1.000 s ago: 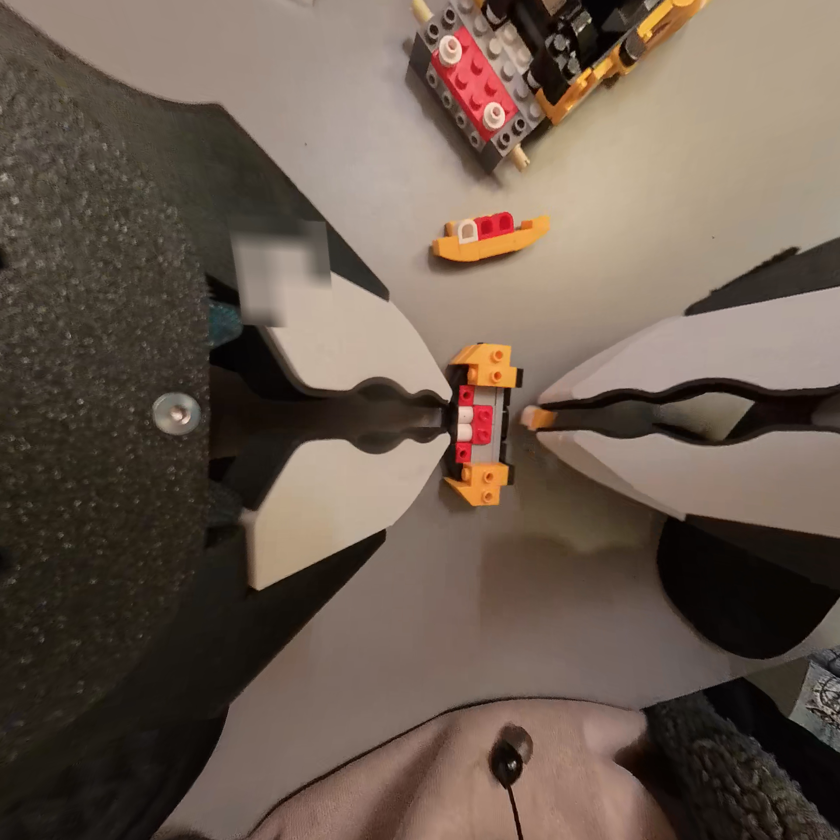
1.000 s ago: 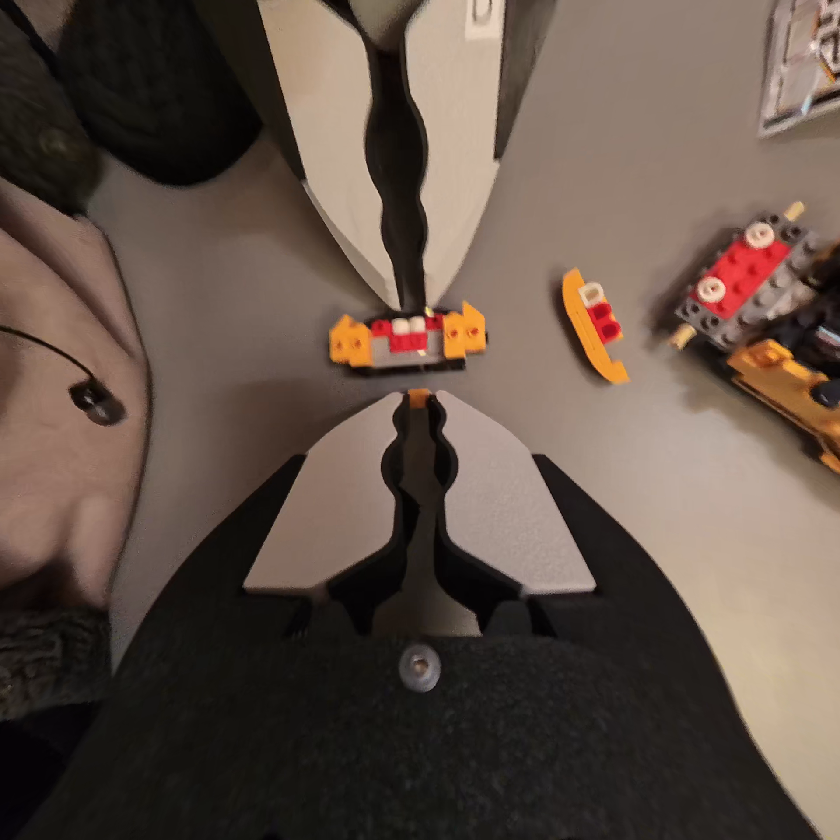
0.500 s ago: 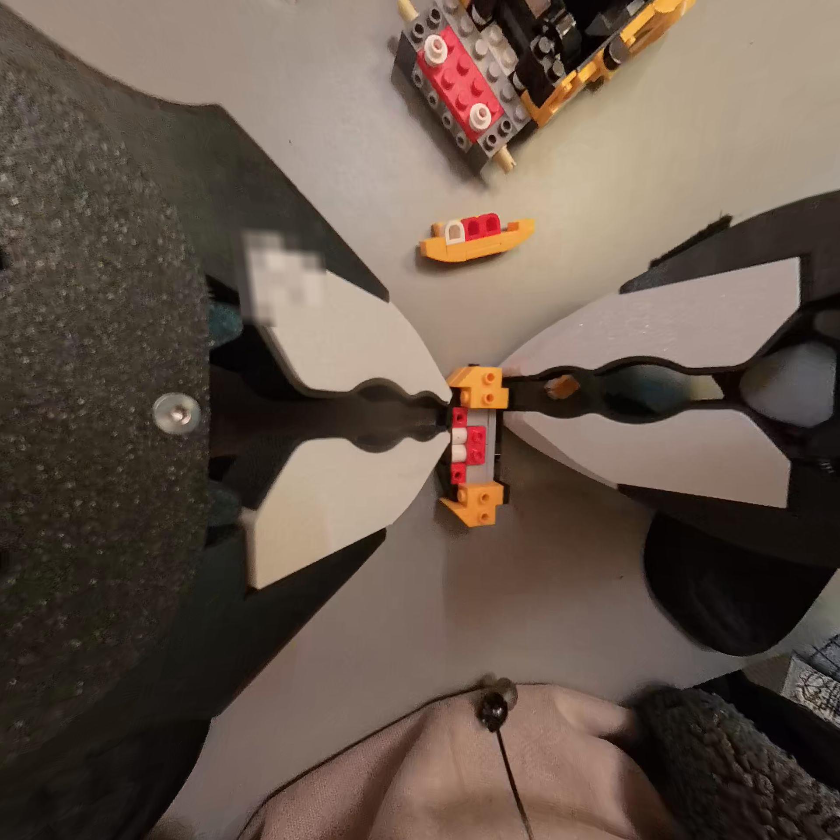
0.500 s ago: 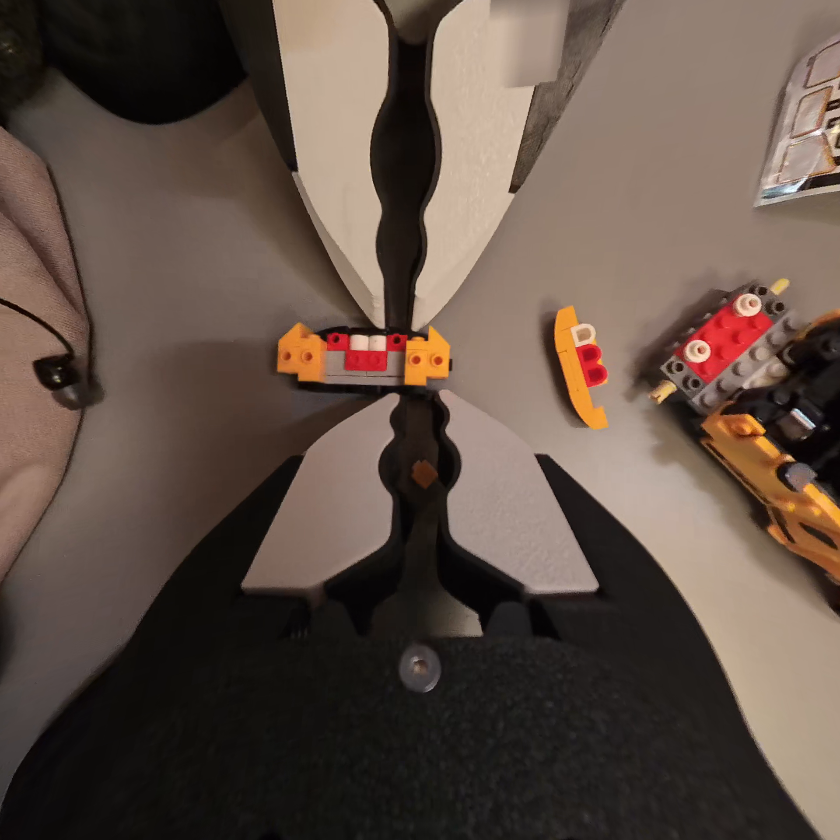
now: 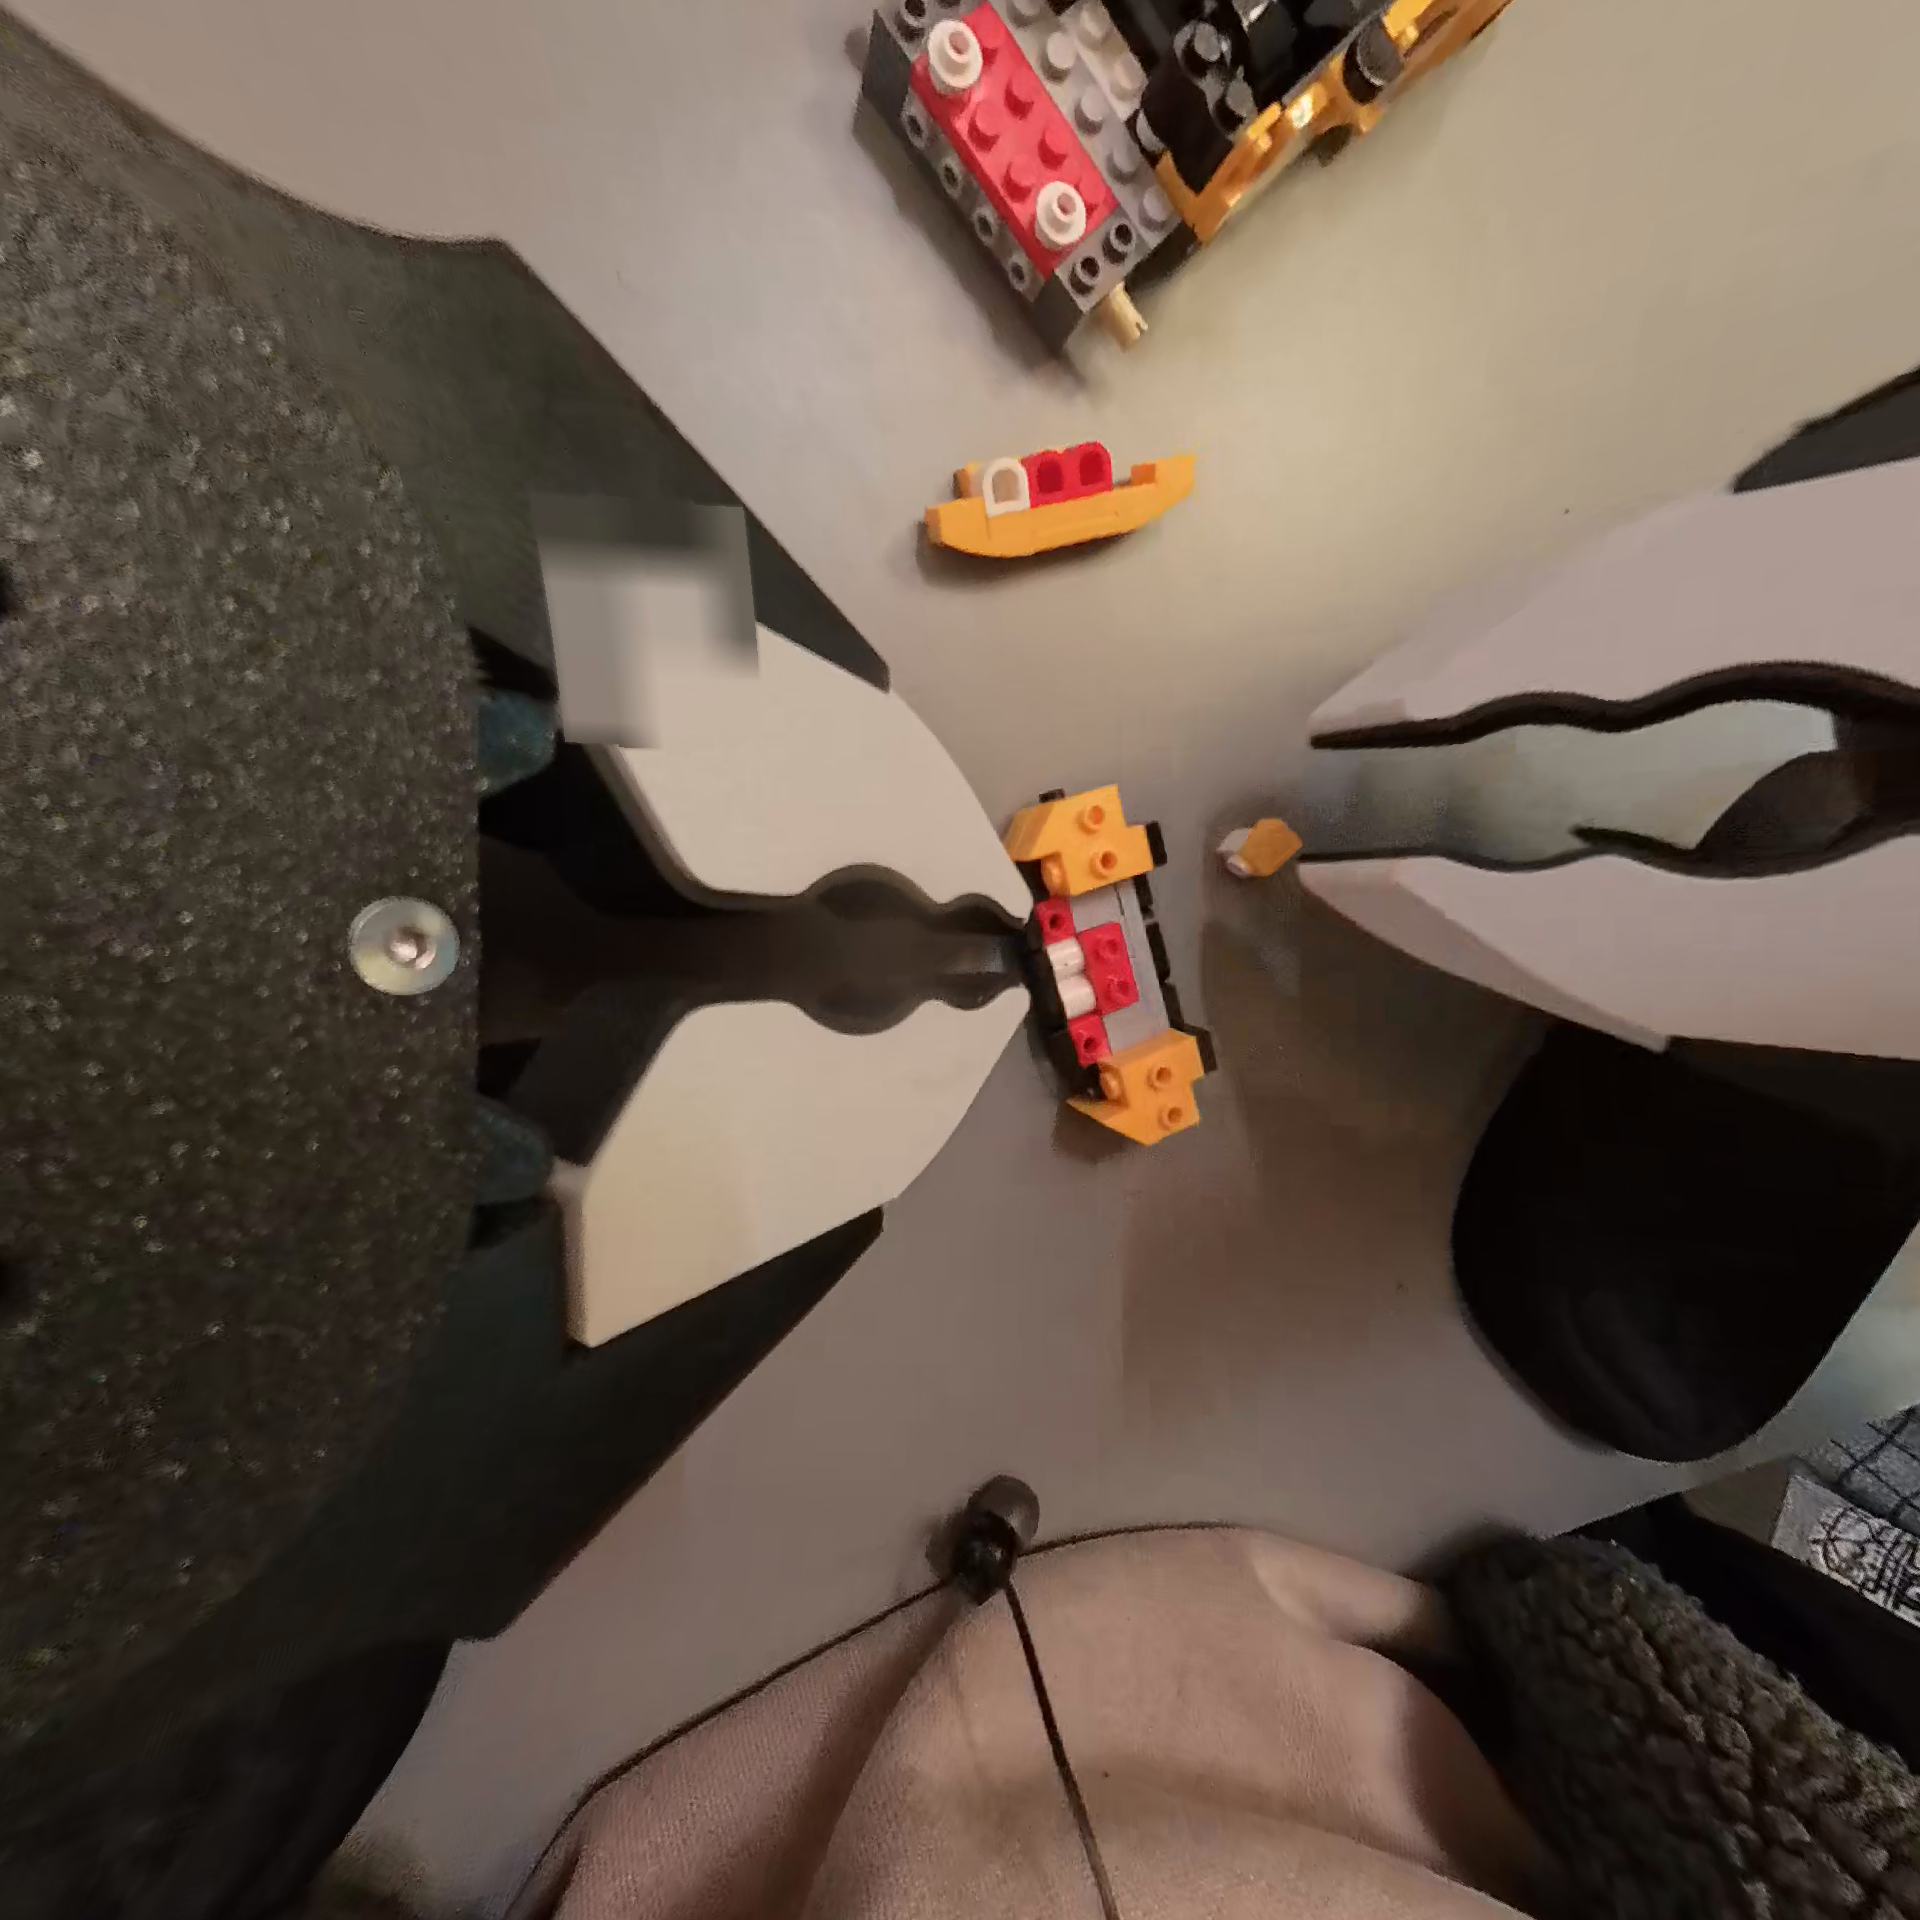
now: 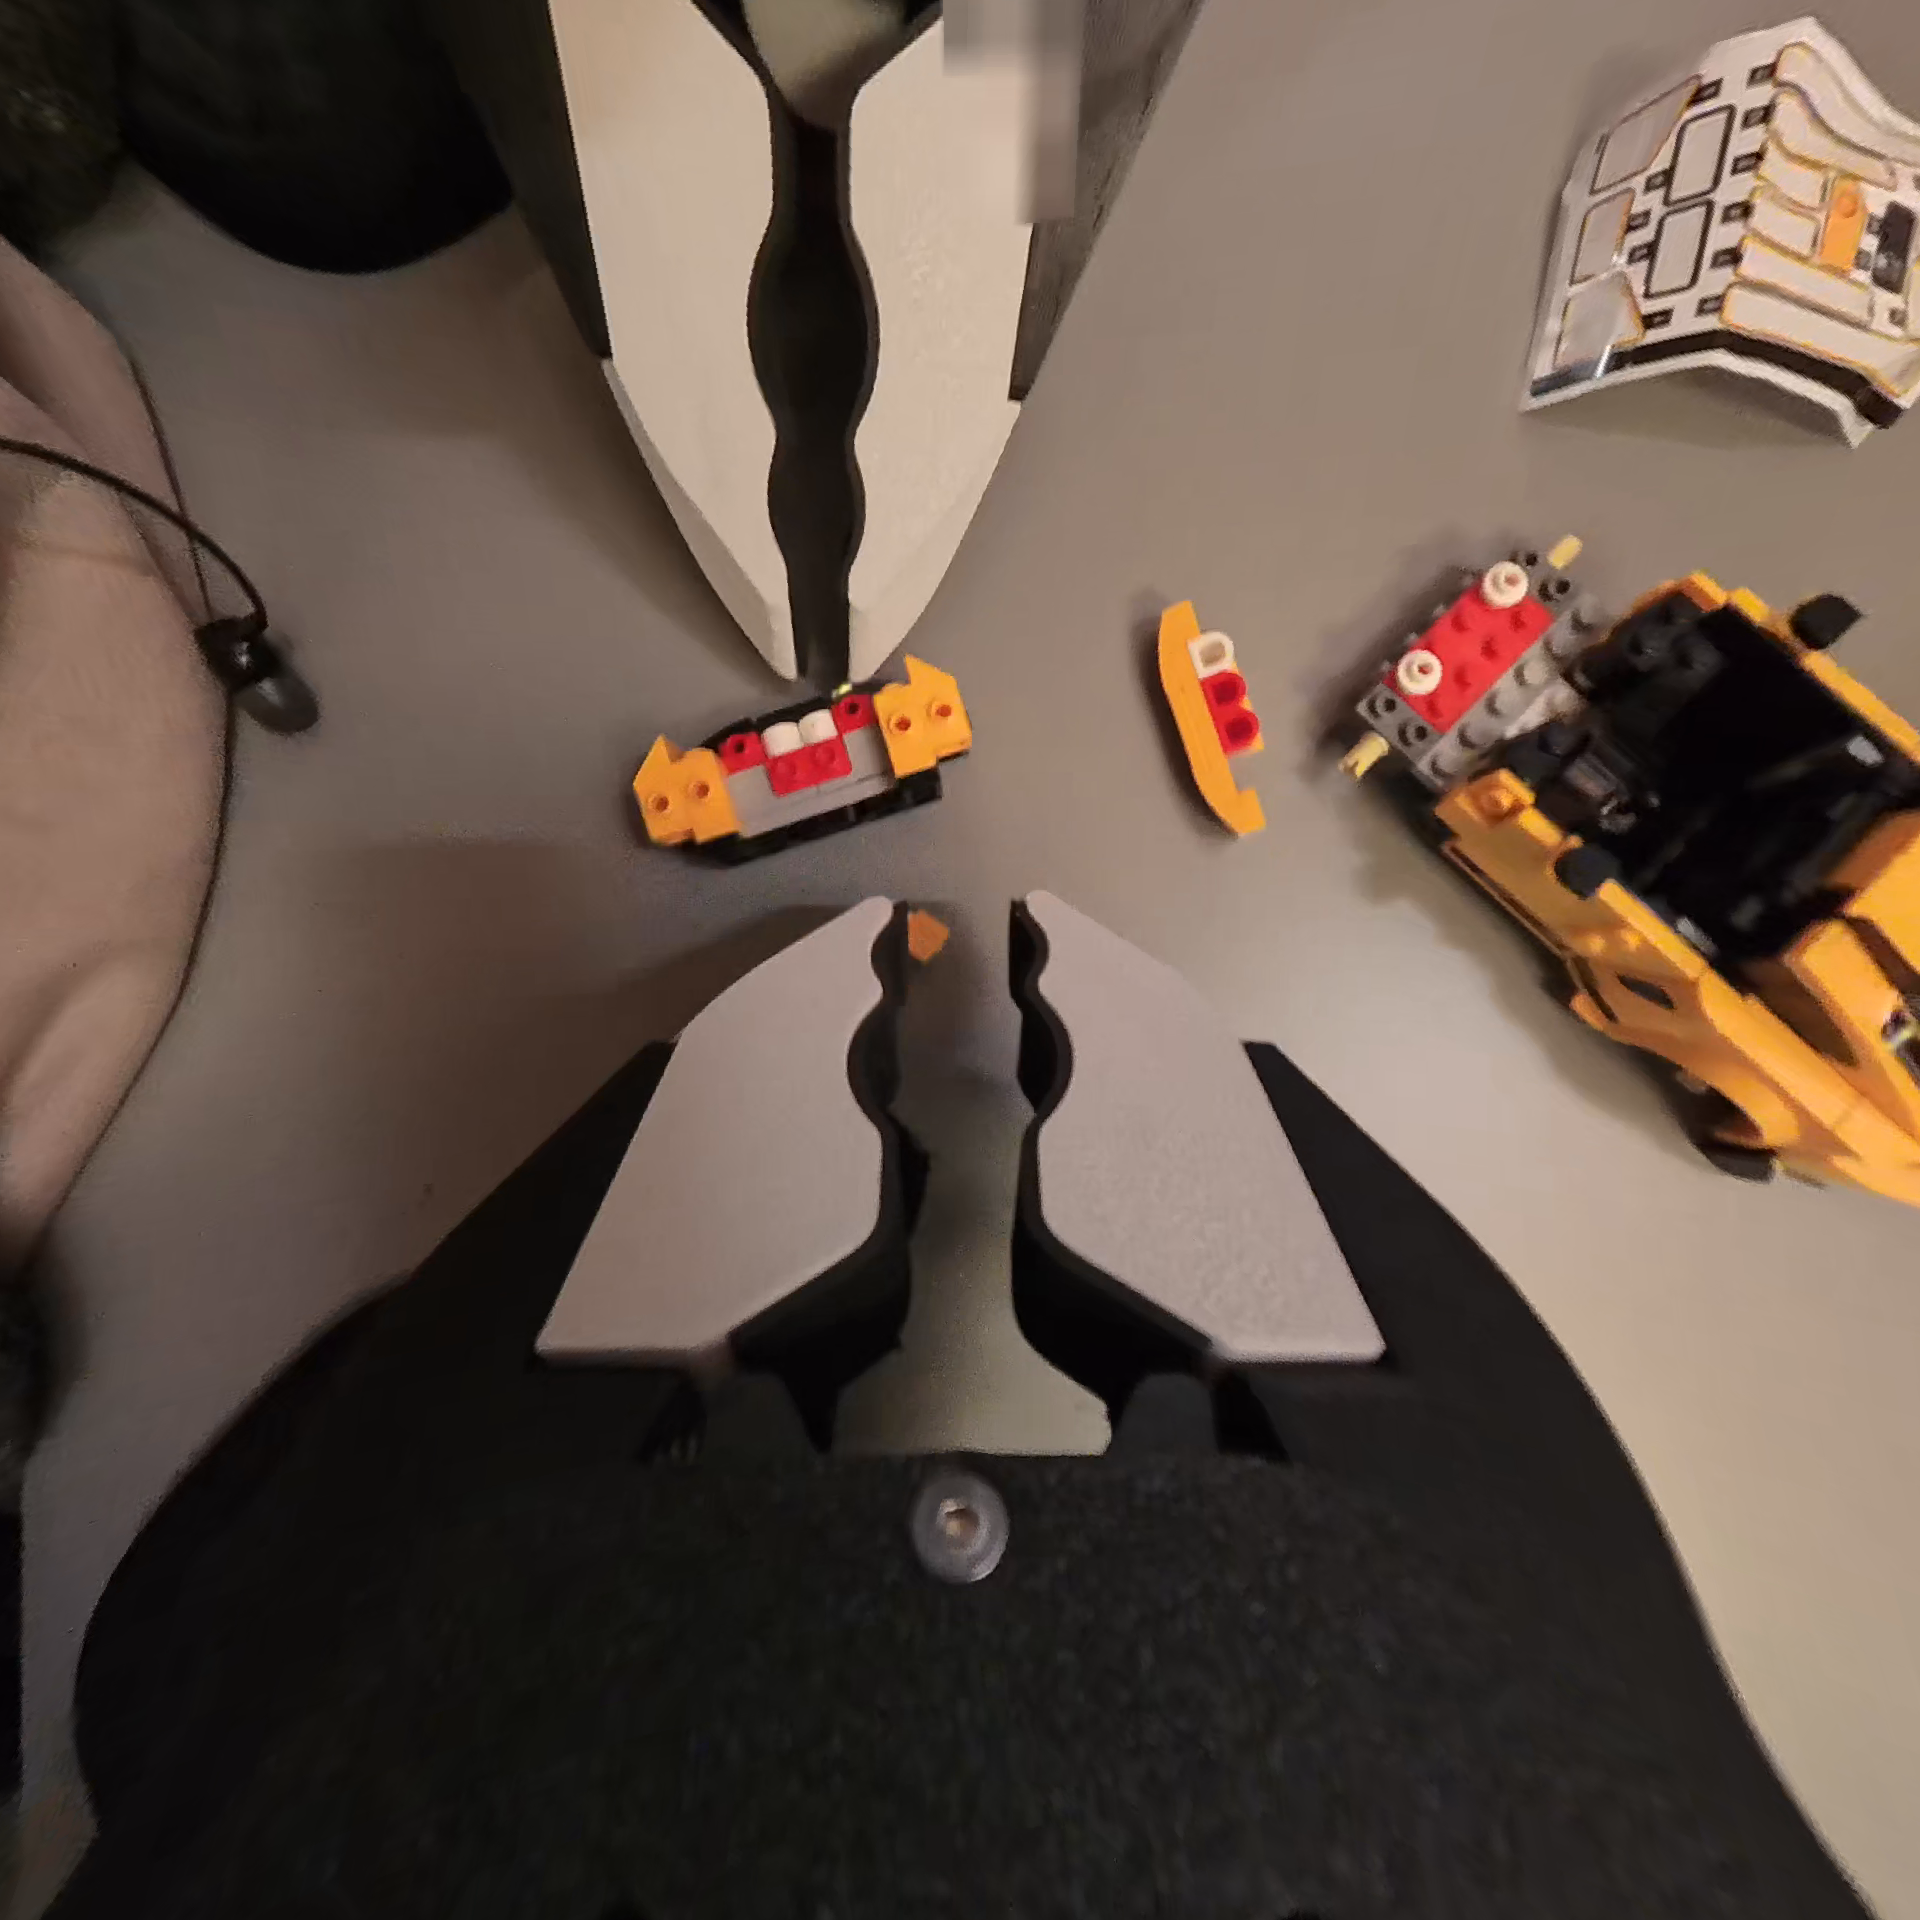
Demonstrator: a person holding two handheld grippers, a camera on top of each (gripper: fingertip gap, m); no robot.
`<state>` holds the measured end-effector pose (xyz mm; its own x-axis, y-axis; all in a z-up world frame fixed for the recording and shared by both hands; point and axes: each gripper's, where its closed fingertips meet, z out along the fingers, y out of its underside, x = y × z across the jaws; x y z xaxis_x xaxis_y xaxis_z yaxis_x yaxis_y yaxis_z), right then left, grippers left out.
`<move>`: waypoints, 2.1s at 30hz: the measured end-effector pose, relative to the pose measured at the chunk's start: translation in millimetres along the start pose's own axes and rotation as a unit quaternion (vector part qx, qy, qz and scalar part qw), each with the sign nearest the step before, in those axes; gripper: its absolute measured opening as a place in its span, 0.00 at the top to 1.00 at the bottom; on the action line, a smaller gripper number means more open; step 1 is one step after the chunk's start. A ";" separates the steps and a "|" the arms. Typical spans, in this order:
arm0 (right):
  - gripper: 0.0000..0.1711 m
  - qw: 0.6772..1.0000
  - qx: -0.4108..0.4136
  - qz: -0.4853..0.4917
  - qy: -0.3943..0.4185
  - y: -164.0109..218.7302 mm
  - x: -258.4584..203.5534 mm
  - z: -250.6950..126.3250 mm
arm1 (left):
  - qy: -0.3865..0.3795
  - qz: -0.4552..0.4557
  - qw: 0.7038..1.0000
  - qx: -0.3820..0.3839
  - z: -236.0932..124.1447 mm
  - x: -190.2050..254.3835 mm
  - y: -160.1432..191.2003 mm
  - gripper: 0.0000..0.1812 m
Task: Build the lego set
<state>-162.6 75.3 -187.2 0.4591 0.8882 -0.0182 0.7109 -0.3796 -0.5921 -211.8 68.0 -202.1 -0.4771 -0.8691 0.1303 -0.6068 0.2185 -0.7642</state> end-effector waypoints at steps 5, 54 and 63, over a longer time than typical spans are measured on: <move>0.87 1.000 -0.003 -0.009 0.013 11.3 -8.0 4.3 | 0.006 0.011 1.000 -0.002 4.2 7.4 -2.0 0.96; 0.95 0.920 0.120 -0.263 0.266 -87.4 -53.4 -40.0 | 0.286 -0.199 0.902 0.255 -52.4 49.3 -79.8 0.90; 0.92 0.942 0.152 -0.239 0.179 -90.5 -64.0 -39.8 | 0.321 -0.173 0.898 0.246 -56.2 61.7 -77.7 0.95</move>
<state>-235.2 42.5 -100.4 0.3137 0.7746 0.5492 0.7214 0.1816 -0.6682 -229.8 22.4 -99.2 -0.6779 -0.3778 0.6306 -0.5105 -0.3753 -0.7737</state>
